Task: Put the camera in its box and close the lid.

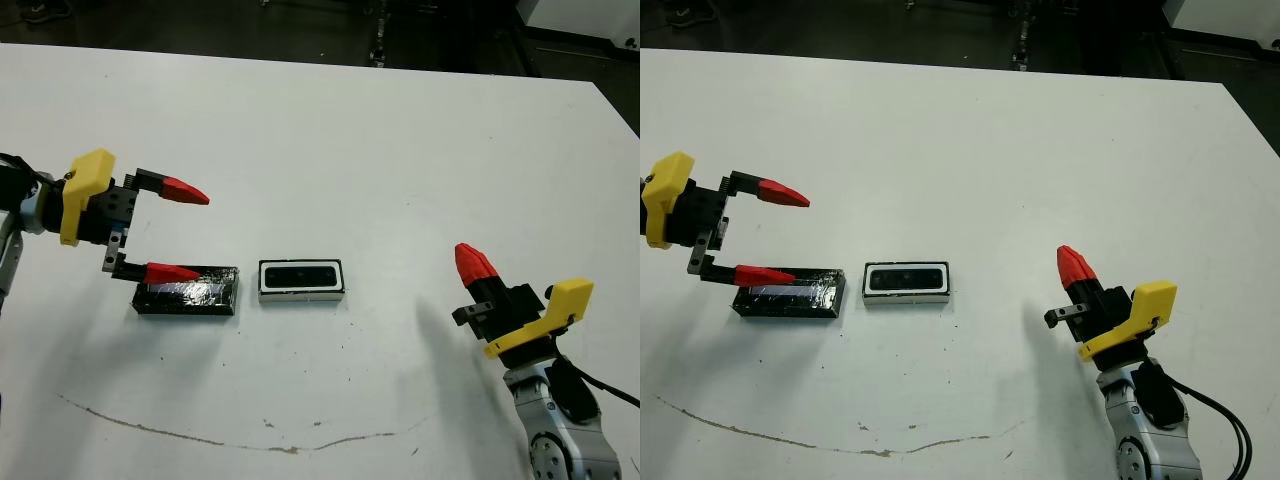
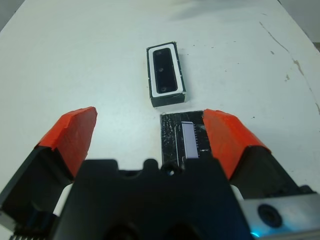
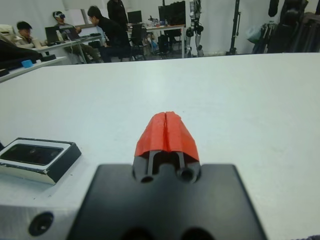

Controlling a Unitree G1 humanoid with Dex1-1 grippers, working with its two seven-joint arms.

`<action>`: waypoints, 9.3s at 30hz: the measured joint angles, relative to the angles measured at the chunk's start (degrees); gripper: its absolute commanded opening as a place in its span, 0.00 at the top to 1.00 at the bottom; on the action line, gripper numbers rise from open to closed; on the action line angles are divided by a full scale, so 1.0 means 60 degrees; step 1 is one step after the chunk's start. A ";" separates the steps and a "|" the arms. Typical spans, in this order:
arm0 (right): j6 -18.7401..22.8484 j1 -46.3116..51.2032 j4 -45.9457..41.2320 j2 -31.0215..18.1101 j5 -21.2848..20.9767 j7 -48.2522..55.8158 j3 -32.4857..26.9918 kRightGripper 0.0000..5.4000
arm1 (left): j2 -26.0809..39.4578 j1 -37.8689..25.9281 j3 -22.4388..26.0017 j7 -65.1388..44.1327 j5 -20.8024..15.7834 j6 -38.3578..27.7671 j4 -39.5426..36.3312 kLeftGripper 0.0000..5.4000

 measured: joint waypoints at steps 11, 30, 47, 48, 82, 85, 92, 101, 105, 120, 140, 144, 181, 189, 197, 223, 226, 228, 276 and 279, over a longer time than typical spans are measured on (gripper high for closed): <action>0.0123 -0.0011 -0.0062 -0.0065 0.0014 -0.0032 0.0000 1.00 | -0.0029 0.0634 -0.0126 -0.0022 -0.0199 -0.0344 -0.0160 0.00; 0.0223 -0.0013 -0.0143 -0.0080 0.0021 -0.0195 0.0000 1.00 | 0.0004 0.0994 -0.0321 0.0509 0.0959 -0.0512 -0.0780 0.00; 0.0323 -0.0012 -0.0252 -0.0115 0.0141 -0.0200 -0.0002 1.00 | -0.0228 0.0978 -0.0629 0.0327 0.1132 0.0029 0.0019 0.00; 0.0323 -0.0011 -0.0254 -0.0117 0.0134 -0.0202 -0.0002 1.00 | -0.0244 0.0961 -0.0628 0.0288 0.1101 0.0250 0.0116 0.00; 0.0320 0.0001 -0.0286 -0.0215 0.0163 -0.0175 -0.0001 1.00 | -0.0301 0.1325 -0.0548 0.1549 0.1435 0.1865 -0.0452 0.41; 0.0321 0.0002 -0.0279 -0.0215 0.0159 -0.0174 -0.0001 1.00 | -0.0302 0.1295 -0.0548 0.1534 0.1410 0.1937 -0.0386 0.41; 0.0327 0.0003 -0.0281 -0.0215 0.0164 -0.0181 0.0009 1.00 | -0.0474 0.1407 -0.0218 0.2011 0.1161 0.2001 -0.0292 0.41; 0.0326 0.0012 -0.0280 -0.0208 0.0139 -0.0195 0.0071 1.00 | -0.1099 0.1935 0.0619 0.3256 0.0310 0.2642 -0.0686 0.41; 0.0325 0.0017 -0.0280 -0.0206 0.0118 -0.0195 0.0097 1.00 | -0.1204 0.1743 0.0545 0.2934 0.0163 0.2884 -0.0675 0.41; 0.0320 0.0039 -0.0285 -0.0192 0.0014 -0.0189 0.0157 1.00 | -0.1763 0.0362 -0.0346 0.1857 0.0365 0.3041 0.0546 0.41; 0.0322 0.0040 -0.0326 -0.0194 -0.0003 -0.0198 0.0157 1.00 | -0.2652 -0.0243 -0.0668 0.1371 0.0768 0.1786 0.1572 0.41; 0.0323 0.0040 -0.0324 -0.0194 0.0011 -0.0198 0.0156 1.00 | -0.2798 -0.0172 -0.0658 0.1372 0.0742 0.1760 0.1492 0.41; 0.0323 0.0051 -0.0323 -0.0175 0.0075 -0.0198 0.0173 1.00 | -0.3302 0.0586 -0.0634 0.1721 0.0170 0.1974 0.0666 0.41; 0.0322 0.0057 -0.0319 -0.0143 0.0024 -0.0201 0.0225 1.00 | -0.3612 0.0624 -0.0744 0.2079 0.0203 0.1722 0.0661 0.41; 0.0321 0.0067 -0.0319 -0.0120 0.0026 -0.0200 0.0232 1.00 | -0.4127 0.0448 -0.0892 0.2344 0.0214 0.1584 0.1023 0.41; 0.0321 0.0185 -0.0337 -0.0121 0.0147 -0.0191 0.0233 1.00 | -0.4463 -0.0162 -0.1446 0.2350 0.0801 0.0693 0.1957 0.41; 0.0321 0.0186 -0.0340 -0.0119 0.0150 -0.0194 0.0237 1.00 | -0.4508 0.0075 -0.1462 0.2944 0.1058 0.0653 0.1535 0.41; 0.0321 0.0195 -0.0348 -0.0119 0.0117 -0.0200 0.0245 1.00 | -0.4506 0.0276 -0.1514 0.3468 0.1361 0.0824 0.1058 0.41; 0.0321 0.0277 -0.0520 -0.0134 0.0032 -0.0207 0.0255 1.00 | -0.4640 -0.0173 -0.2727 0.5041 0.3307 0.1203 0.0452 0.00; 0.0321 0.0277 -0.0515 -0.0134 0.0059 -0.0190 0.0255 1.00 | -0.4669 -0.0181 -0.2758 0.5066 0.3394 0.1051 0.0490 0.00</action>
